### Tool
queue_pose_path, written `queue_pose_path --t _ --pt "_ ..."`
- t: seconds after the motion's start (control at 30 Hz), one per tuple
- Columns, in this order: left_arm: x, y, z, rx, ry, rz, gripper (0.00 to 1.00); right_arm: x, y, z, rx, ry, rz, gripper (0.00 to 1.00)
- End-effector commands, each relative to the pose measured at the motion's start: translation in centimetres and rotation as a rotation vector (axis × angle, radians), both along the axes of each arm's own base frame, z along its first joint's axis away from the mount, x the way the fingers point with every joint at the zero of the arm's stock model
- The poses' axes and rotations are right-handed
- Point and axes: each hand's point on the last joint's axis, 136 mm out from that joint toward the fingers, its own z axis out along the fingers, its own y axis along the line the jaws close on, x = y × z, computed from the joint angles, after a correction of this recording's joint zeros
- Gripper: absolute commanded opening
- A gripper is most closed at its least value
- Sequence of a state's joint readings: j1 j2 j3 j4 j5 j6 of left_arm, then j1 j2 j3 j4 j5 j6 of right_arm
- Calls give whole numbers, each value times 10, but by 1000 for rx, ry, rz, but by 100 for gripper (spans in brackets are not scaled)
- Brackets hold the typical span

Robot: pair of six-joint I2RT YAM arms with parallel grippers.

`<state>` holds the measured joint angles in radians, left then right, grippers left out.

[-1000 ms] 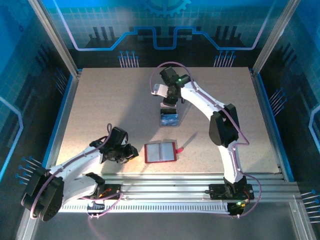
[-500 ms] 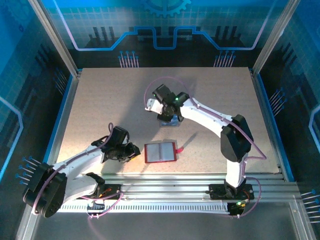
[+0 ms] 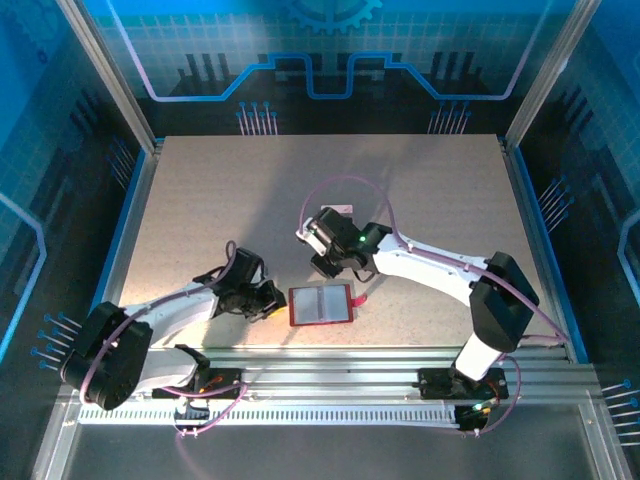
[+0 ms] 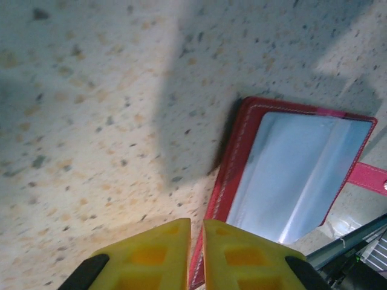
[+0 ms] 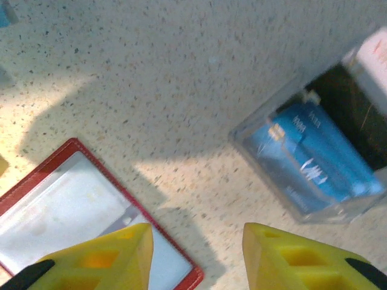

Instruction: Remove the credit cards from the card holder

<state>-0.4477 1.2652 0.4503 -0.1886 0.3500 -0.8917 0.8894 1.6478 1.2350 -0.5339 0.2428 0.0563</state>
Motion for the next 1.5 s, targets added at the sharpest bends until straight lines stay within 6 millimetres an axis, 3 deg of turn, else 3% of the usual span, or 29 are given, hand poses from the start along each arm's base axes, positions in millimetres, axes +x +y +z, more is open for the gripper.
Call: queue_pose_path --t 0.0,0.27,0.47,0.83,1.1,1.47 --pt "14 -12 11 -55 -19 -6 12 -11 5 8 161 61 -157 43" --pt "24 -21 11 -79 -17 -18 9 -33 -4 -15 181 222 -284 46" --pt "29 -24 12 -78 -24 -28 7 -43 9 -28 299 333 -308 45" --pt "25 -22 -2 -36 20 -40 3 -53 33 -52 496 591 -383 33" --pt "20 -19 -5 -29 28 -39 3 -61 42 -75 486 694 -396 31" --pt "18 -18 -7 -28 33 -40 3 -69 48 -89 460 754 -392 33"
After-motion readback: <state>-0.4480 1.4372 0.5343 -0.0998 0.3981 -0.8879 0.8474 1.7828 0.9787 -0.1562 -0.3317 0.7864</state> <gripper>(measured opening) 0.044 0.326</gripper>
